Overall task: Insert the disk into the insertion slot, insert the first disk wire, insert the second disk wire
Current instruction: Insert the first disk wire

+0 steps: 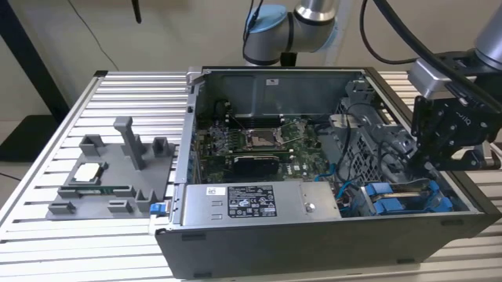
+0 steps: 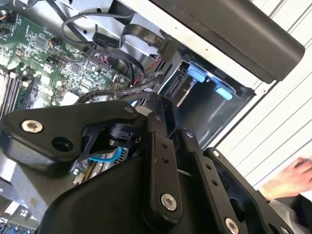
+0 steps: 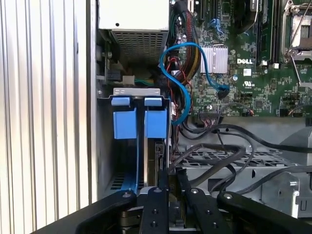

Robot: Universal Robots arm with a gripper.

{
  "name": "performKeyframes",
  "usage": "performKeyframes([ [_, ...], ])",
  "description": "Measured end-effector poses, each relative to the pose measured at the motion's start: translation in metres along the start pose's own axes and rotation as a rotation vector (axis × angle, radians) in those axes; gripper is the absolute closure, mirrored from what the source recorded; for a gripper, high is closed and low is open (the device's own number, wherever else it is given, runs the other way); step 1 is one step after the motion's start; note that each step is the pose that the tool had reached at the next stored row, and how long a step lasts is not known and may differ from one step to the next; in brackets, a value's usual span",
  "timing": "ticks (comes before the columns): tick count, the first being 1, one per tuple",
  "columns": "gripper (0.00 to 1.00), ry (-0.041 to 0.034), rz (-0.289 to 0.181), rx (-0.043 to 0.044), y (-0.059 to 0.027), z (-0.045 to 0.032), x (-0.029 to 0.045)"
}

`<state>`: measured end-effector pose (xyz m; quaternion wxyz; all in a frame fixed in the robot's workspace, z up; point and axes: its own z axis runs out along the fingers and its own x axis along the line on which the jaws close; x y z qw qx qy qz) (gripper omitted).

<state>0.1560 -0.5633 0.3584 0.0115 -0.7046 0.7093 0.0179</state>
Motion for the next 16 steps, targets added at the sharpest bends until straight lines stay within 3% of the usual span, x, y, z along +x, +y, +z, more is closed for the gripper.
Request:
performKeyframes([
  [16, 0.81, 0.0021, 0.0, -0.0026, -0.0082, 0.0154, 0.0041],
])
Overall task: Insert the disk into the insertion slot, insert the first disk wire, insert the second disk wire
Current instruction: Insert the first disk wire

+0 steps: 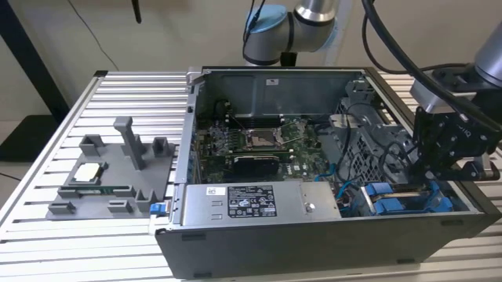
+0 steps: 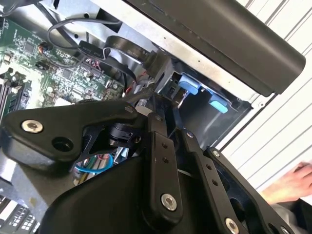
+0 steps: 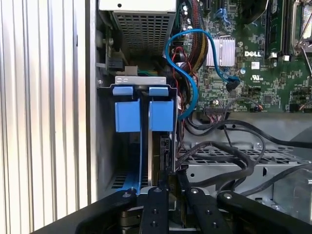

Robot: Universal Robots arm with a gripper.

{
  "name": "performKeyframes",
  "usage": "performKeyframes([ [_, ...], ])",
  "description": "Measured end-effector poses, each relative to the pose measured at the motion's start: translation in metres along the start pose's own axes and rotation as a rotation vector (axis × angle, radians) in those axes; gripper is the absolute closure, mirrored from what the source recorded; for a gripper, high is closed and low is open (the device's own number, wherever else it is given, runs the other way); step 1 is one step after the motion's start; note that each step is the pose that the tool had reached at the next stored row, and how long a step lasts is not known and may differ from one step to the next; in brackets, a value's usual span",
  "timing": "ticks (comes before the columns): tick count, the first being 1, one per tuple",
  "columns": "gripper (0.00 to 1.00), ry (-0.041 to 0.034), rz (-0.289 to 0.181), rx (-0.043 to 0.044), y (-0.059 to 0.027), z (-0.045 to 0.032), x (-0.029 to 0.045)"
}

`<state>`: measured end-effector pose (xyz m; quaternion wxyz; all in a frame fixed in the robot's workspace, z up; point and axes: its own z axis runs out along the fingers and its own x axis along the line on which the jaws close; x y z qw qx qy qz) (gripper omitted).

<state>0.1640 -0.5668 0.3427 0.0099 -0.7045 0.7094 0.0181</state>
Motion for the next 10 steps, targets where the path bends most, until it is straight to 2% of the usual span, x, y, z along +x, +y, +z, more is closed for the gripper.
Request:
performKeyframes([
  [10, 0.81, 0.0, 0.0, 0.0, -0.0005, 0.0027, 0.0008],
])
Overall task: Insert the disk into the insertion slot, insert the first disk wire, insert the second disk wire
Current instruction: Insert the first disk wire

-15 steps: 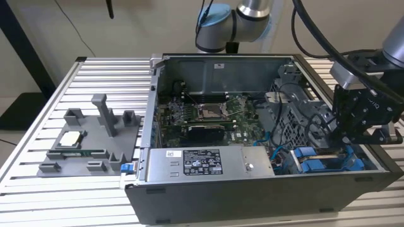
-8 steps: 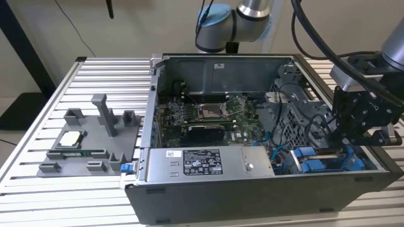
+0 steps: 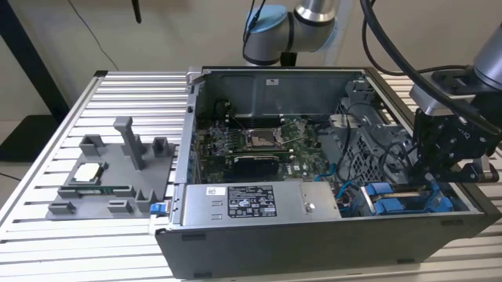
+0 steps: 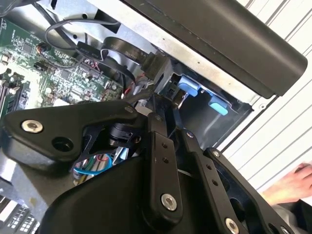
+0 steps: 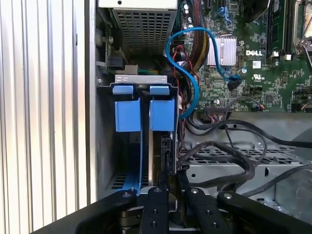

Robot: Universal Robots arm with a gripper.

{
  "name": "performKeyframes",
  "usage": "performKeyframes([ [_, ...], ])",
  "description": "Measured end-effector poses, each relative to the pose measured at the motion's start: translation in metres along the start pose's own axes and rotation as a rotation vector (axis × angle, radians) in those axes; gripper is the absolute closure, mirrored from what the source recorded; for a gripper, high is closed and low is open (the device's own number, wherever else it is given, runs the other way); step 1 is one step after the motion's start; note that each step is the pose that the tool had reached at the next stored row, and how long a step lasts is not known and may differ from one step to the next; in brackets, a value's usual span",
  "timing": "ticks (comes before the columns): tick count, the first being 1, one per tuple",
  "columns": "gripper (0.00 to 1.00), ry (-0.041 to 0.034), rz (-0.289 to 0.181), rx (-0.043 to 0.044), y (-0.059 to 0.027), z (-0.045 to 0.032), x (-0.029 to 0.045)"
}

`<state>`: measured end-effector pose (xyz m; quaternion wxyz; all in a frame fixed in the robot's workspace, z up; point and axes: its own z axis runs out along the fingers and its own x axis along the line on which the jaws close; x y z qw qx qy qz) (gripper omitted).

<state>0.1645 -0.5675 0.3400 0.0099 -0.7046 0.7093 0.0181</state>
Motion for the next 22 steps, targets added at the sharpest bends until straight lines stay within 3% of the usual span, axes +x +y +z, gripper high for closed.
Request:
performKeyframes([
  [8, 0.81, -0.0001, 0.0, 0.0, 0.0, 0.0026, 0.0001],
  [13, 0.81, 0.0018, 0.0, 0.0001, -0.0001, 0.0089, 0.0005],
  [16, 0.8, -0.001, 0.0, -0.0001, -0.0001, 0.0111, 0.0006],
  [17, 0.8, -0.0009, 0.0, -0.0002, -0.0001, 0.011, 0.0006],
  [18, 0.73, -0.0011, 0.0, -0.0006, -0.0001, 0.0105, 0.0006],
  [22, 0.73, -0.0005, 0.0, -0.0014, 0.0, 0.0032, 0.0003],
])
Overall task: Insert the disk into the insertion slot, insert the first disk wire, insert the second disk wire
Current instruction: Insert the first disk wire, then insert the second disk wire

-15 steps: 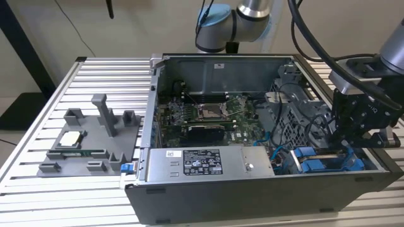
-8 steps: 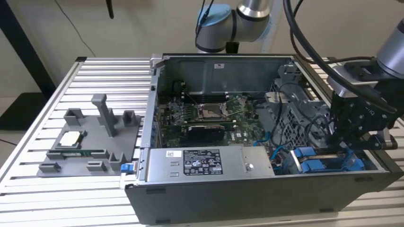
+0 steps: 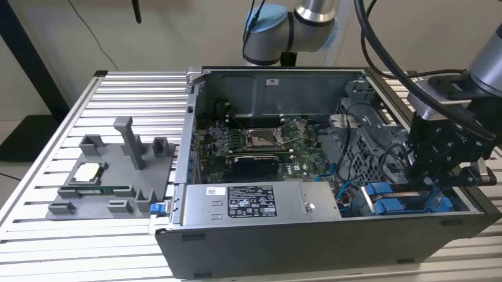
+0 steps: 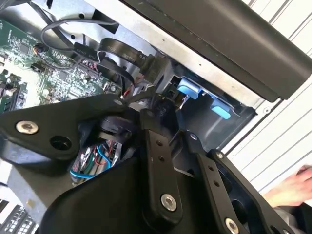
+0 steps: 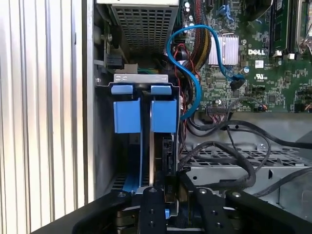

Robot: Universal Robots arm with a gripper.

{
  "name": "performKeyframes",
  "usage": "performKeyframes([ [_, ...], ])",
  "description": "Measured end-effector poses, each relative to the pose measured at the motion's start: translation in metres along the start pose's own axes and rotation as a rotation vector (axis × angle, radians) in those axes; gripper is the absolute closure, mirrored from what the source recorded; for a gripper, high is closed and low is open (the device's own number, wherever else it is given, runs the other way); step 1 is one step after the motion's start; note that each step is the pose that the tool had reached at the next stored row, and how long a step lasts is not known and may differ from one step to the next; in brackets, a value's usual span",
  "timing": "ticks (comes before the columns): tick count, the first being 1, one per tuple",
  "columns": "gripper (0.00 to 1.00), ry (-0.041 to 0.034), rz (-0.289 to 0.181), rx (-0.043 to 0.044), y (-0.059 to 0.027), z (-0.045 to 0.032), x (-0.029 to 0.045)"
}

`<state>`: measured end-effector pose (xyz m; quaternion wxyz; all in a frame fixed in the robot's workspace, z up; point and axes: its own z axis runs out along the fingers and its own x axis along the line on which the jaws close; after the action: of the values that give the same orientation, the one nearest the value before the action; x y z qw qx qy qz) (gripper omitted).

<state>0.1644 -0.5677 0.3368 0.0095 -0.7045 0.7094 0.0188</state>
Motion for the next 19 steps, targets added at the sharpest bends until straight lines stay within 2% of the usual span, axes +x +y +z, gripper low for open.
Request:
performKeyframes([
  [7, 0.73, 0.0005, 0.0, -0.0004, 0.0002, -0.0137, -0.0006],
  [19, 0.73, 0.0003, 0.0, -0.0008, 0.0004, -0.0296, -0.0012],
])
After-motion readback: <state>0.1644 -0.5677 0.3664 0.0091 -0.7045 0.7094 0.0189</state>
